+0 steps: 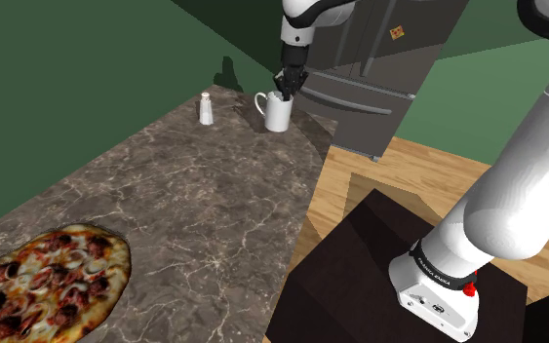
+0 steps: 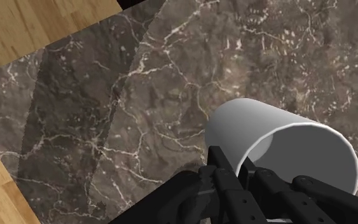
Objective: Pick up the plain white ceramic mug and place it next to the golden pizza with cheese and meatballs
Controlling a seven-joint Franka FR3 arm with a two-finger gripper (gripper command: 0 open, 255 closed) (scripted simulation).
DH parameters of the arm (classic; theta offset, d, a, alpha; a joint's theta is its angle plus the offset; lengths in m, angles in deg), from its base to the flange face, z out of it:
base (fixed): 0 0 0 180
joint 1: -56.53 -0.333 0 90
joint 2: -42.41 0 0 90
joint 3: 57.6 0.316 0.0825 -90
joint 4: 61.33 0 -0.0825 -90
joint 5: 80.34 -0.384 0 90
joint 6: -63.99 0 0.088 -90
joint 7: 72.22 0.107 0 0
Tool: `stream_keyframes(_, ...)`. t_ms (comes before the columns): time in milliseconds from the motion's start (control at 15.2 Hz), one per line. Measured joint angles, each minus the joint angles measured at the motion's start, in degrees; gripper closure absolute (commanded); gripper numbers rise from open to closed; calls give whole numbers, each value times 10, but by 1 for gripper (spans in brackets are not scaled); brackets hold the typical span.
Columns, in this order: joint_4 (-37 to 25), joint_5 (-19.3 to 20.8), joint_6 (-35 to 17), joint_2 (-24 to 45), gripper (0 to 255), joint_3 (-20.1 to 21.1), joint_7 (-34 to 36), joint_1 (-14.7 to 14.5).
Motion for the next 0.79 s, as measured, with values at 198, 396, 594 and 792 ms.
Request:
stream_keyframes(198, -16, 0, 21, -5, 255, -1, -1, 1)
stream_keyframes(396, -34, 1, 44, -10, 255, 0, 1, 0)
stream_keyframes(594, -53, 1, 66, -13, 255, 0, 1, 0)
stream_keyframes(792, -72, 1, 88, -16, 255, 0, 1, 0)
